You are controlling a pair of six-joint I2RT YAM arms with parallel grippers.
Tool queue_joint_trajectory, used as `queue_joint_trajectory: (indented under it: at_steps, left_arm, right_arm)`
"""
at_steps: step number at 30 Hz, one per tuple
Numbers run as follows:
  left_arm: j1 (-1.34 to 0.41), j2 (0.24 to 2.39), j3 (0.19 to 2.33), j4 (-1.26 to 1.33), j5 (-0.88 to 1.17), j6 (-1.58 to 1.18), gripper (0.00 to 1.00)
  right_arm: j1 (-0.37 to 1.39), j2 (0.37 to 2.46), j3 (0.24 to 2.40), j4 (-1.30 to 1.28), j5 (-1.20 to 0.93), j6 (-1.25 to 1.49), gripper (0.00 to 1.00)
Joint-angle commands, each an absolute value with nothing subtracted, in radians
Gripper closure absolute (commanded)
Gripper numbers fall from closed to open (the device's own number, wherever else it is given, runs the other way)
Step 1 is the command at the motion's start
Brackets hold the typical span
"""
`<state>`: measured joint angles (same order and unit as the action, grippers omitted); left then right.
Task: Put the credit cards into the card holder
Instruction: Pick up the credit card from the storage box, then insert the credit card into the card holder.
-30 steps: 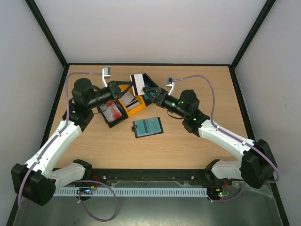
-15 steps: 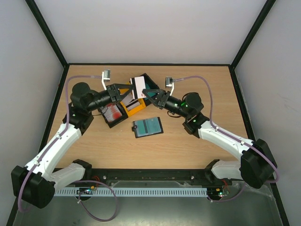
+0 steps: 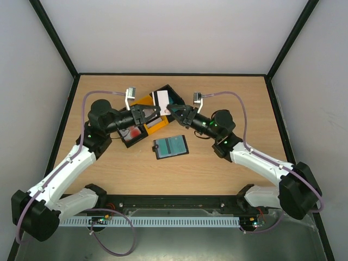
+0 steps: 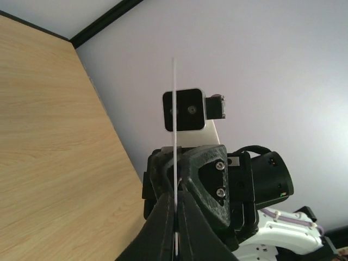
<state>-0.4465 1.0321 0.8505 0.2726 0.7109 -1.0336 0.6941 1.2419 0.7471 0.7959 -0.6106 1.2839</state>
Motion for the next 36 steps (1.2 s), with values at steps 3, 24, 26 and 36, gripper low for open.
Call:
queue_joint_trajectory:
  at_steps: [3,24,26,36]
  left_arm:
    - [-0.475,0.985,0.838,0.094,0.556,-0.869,0.97]
    - [-0.824,1.185,0.497,0.281,-0.007,-1.023,0.97]
    - [-0.827,1.228,0.511,0.287,-0.016,-1.04,0.97]
    - [-0.826,1.375,0.505,0.383,0.02,-1.085,0.97]
  right_arm:
    - [0.689,1.142,0.724,0.487,-0.472,1.086,0.52]
    - [0.751,1.299,0.544,-0.043,-0.046,0.783,0.36]
    - [0.779,1.369,0.588,-0.055,-0.015,0.769,0.37]
    - [0.824,1.561,0.701,-0.077,0.027,0.723,0.47]
